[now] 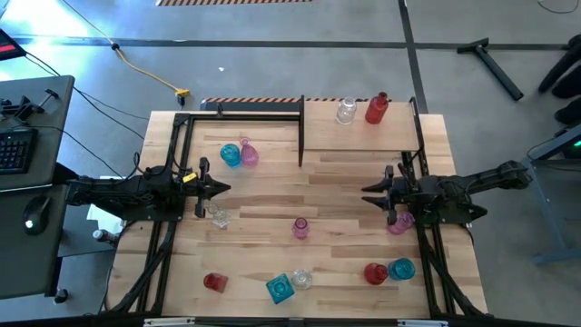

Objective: Sort vases onto shelf
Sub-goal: Put the top left pink vase on the shelf

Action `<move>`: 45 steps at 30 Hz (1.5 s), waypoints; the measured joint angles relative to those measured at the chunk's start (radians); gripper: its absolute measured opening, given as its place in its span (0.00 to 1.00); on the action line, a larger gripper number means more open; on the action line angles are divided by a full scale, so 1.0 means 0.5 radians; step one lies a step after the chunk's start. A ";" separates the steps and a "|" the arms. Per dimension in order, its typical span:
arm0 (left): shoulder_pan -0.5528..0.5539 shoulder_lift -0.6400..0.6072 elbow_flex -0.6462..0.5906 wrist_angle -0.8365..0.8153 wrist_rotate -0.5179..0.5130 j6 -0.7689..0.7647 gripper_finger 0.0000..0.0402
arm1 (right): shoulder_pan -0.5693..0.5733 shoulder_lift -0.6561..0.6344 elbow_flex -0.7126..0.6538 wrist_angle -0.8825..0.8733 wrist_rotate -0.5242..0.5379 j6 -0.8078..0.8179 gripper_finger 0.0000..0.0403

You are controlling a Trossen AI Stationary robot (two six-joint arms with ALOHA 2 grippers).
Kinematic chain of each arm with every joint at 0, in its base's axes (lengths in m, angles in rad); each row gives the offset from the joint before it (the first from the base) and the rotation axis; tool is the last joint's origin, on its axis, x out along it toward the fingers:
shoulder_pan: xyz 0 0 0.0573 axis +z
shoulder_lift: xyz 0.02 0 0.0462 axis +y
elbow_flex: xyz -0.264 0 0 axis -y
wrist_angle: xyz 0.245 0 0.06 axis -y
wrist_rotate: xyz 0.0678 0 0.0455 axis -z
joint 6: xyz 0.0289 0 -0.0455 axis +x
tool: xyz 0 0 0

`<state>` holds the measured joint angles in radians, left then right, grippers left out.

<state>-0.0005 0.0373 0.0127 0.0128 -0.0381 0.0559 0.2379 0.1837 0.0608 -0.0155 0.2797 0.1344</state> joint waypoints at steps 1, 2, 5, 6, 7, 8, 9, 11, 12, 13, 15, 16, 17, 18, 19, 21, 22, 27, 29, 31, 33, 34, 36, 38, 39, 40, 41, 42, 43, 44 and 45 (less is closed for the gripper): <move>0.000 0.000 0.000 0.000 0.000 0.000 0.00 | 0.000 0.000 0.000 -0.018 0.000 0.019 0.27; 0.000 0.001 0.000 0.000 0.000 0.000 0.00 | 0.000 0.000 0.000 -0.037 0.000 0.047 0.27; 0.000 0.000 0.000 -0.001 0.000 0.000 0.00 | 0.000 0.000 0.000 -0.106 0.001 0.132 0.27; 0.000 0.000 0.000 0.000 0.000 0.000 0.00 | 0.000 0.001 0.000 -0.121 0.000 0.169 0.27; 0.000 0.000 0.000 -0.001 -0.001 0.000 0.00 | 0.000 0.000 0.000 -0.132 -0.001 0.208 0.27; 0.000 0.000 0.000 -0.001 0.000 0.000 0.00 | 0.000 0.000 0.000 -0.140 0.000 0.245 0.27; 0.000 0.001 0.000 0.000 -0.001 0.000 0.00 | -0.001 0.000 0.000 -0.143 0.001 0.269 0.27; 0.001 0.000 0.000 0.000 -0.001 0.000 0.00 | -0.001 0.000 0.000 -0.142 0.000 0.292 0.27; 0.001 0.000 0.000 0.000 -0.001 0.000 0.00 | -0.001 0.000 0.000 -0.143 0.000 0.292 0.27; 0.001 0.001 0.000 0.000 0.000 0.000 0.00 | -0.001 0.000 0.000 -0.143 0.000 0.292 0.27; 0.000 0.000 0.000 0.000 0.000 0.000 0.00 | -0.003 0.000 0.000 -0.142 0.004 0.292 0.27; 0.000 0.001 0.000 -0.001 -0.001 0.000 0.00 | -0.003 0.000 0.000 -0.142 0.010 0.292 0.27; 0.001 0.001 0.000 -0.001 -0.001 0.000 0.00 | -0.004 0.000 0.000 -0.142 0.010 0.292 0.27; 0.001 0.000 0.000 0.000 -0.001 0.000 0.00 | -0.003 0.000 0.000 -0.142 0.010 0.292 0.27; 0.000 0.000 0.000 -0.001 0.000 0.000 0.00 | -0.003 0.000 0.000 -0.142 0.010 0.292 0.27; 0.000 0.000 0.000 0.000 0.000 0.000 0.00 | -0.003 0.000 0.000 -0.142 0.010 0.292 0.27; 0.000 0.000 0.000 0.000 0.000 0.000 0.00 | -0.003 0.000 0.000 -0.142 0.010 0.292 0.27; 0.001 0.000 0.000 0.000 0.000 0.000 0.00 | -0.003 0.000 0.000 -0.142 0.009 0.292 0.27; 0.000 0.000 0.000 0.002 -0.002 0.001 0.00 | -0.003 0.000 0.000 -0.142 0.010 0.292 0.27; 0.000 0.000 0.000 0.050 -0.063 0.005 0.00 | -0.003 0.000 0.000 -0.142 0.010 0.292 0.27; 0.000 0.000 0.001 0.090 -0.126 -0.006 0.00 | -0.003 0.000 0.000 -0.141 0.009 0.292 0.27; 0.001 0.000 0.001 0.101 -0.138 -0.021 0.00 | -0.003 0.000 0.000 -0.141 0.010 0.292 0.27; 0.001 0.000 0.001 0.132 -0.138 -0.040 0.00 | -0.003 0.000 0.000 -0.141 0.010 0.292 0.27; 0.001 0.000 0.001 0.133 -0.138 -0.039 0.00 | -0.003 0.000 0.000 -0.141 0.010 0.292 0.27; 0.001 0.000 0.001 0.133 -0.139 -0.040 0.00 | -0.003 0.000 0.000 -0.141 0.009 0.292 0.27; 0.001 0.000 0.001 0.137 -0.139 -0.056 0.00 | -0.003 0.000 0.000 -0.141 0.010 0.292 0.27; 0.001 0.000 0.001 0.136 -0.139 -0.095 0.00 | -0.003 0.000 0.000 -0.141 0.010 0.292 0.27; 0.001 0.000 0.001 0.135 -0.142 -0.156 0.00 | -0.003 0.000 0.000 -0.141 0.009 0.292 0.27; 0.001 0.000 0.001 0.137 -0.152 -0.217 0.00 | -0.003 0.000 0.000 -0.141 0.010 0.292 0.27; 0.001 0.000 0.001 0.140 -0.158 -0.260 0.00 | -0.003 0.000 0.000 -0.141 0.010 0.292 0.27; 0.001 0.000 0.001 0.147 -0.161 -0.274 0.00 | -0.003 0.000 0.000 -0.141 0.010 0.292 0.27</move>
<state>-0.0002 0.0372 0.0132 0.0864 -0.1184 -0.0810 0.2363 0.1837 0.0608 -0.0860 0.2846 0.2802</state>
